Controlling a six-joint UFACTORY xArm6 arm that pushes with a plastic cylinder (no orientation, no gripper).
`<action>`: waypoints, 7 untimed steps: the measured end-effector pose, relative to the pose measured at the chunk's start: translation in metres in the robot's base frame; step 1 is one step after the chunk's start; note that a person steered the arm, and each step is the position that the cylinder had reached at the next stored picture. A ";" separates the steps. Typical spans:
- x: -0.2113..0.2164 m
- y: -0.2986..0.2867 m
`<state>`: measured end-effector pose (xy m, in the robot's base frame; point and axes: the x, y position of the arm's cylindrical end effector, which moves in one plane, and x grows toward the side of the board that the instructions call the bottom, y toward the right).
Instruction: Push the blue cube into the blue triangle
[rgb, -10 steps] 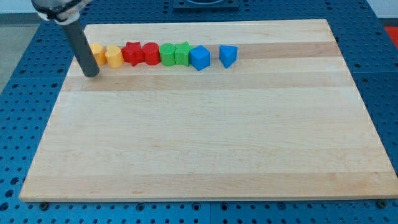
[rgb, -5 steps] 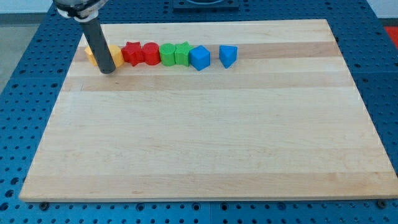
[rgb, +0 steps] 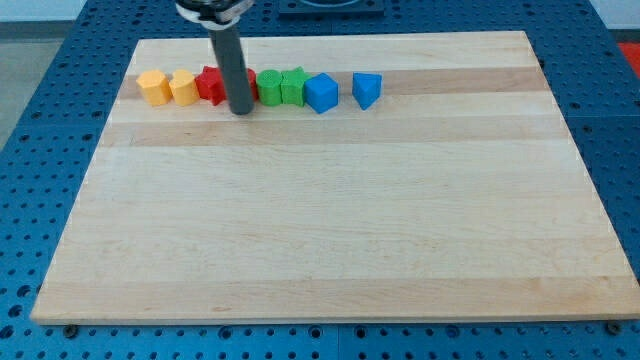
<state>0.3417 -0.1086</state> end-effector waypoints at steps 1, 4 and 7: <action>0.000 0.034; 0.000 0.093; -0.003 0.130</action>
<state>0.3387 0.0211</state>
